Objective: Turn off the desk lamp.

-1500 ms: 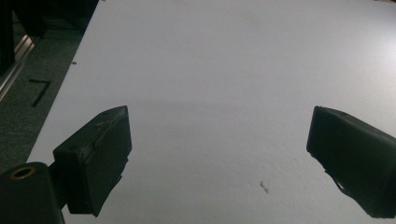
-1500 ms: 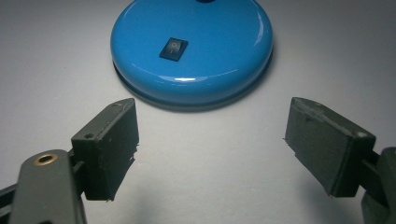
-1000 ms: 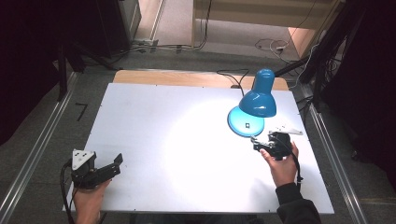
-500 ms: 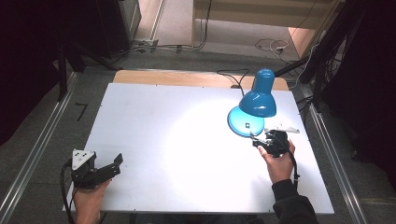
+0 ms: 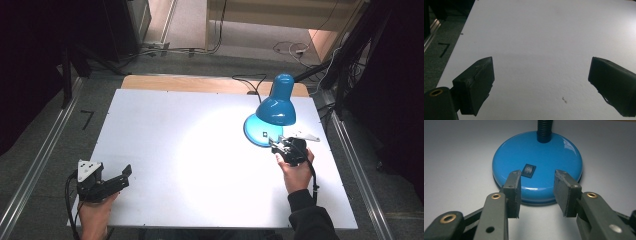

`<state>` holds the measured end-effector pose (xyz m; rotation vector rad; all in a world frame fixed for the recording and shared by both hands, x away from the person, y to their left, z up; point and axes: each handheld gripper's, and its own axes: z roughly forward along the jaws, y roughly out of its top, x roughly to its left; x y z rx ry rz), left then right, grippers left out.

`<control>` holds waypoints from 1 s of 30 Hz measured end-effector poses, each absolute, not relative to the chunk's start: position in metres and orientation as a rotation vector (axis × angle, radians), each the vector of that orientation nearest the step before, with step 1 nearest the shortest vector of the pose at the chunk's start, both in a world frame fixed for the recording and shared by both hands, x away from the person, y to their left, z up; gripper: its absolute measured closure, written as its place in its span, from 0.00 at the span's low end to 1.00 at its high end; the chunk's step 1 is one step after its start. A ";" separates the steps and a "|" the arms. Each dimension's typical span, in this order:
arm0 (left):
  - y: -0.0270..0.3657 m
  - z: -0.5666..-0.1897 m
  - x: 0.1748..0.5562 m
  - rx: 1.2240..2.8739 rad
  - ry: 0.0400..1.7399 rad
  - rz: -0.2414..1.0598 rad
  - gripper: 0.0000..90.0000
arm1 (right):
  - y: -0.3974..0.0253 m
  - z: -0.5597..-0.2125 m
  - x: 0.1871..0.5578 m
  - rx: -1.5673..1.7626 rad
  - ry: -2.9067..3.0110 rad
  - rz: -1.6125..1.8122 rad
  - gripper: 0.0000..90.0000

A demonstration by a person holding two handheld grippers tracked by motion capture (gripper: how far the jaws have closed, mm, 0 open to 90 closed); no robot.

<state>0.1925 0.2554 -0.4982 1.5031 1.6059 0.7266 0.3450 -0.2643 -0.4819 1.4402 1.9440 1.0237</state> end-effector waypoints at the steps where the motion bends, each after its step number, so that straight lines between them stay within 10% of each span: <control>1: 0.255 -0.498 0.193 1.503 1.606 0.727 0.08 | -0.264 -0.482 0.346 1.445 1.940 1.025 0.64; 12: 0.255 -0.499 0.193 1.504 1.606 0.721 0.08 | -0.262 -0.486 0.349 1.427 1.929 1.071 0.97; 30: 0.256 -0.499 0.193 1.504 1.608 0.718 0.08 | -0.255 -0.494 0.362 1.426 1.915 1.101 0.98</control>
